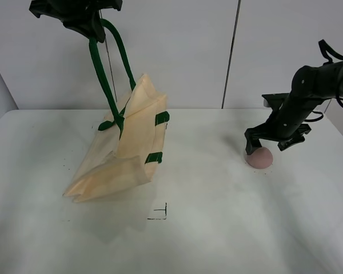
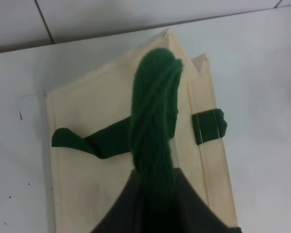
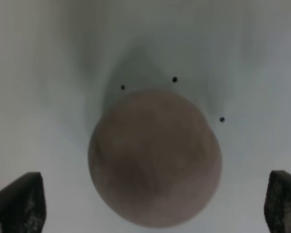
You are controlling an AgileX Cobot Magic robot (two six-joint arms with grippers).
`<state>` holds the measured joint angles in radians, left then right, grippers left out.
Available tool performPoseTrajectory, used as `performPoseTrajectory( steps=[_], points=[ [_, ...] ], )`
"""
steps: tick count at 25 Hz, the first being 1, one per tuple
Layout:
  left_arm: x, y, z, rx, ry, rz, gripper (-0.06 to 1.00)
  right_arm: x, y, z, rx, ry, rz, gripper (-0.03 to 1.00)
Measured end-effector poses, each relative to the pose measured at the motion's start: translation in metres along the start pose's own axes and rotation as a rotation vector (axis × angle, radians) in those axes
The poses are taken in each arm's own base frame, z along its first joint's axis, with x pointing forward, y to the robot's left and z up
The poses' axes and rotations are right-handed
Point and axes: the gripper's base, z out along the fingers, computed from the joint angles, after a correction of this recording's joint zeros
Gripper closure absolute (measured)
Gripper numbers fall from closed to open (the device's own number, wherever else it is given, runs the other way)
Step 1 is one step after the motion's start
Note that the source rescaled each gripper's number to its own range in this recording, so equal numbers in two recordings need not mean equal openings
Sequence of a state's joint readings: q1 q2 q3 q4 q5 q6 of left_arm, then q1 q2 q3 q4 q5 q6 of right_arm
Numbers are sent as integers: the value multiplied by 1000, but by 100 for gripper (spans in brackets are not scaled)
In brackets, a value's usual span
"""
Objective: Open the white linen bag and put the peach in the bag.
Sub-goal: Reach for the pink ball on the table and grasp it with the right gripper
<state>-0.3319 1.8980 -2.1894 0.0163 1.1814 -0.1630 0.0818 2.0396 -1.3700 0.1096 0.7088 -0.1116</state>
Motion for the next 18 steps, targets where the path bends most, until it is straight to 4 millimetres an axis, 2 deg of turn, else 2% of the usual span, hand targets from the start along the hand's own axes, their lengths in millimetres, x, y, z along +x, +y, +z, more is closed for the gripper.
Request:
performPoseTrajectory(
  steps=[4,13,15,16,18],
  points=[
    [0,0,0,0,0,0,94,0,6,14,1,-5,-17,-3],
    [0,0,0,0,0,0,94,3,1,40,26,23,10,-2],
    [0,0,0,0,0,0,94,2,1,41,27,12,9,12],
    [0,0,0,0,0,0,94,2,1,41,28,6,8,27],
    [0,0,0,0,0,0,94,2,1,41,28,6,9,63]
  ],
)
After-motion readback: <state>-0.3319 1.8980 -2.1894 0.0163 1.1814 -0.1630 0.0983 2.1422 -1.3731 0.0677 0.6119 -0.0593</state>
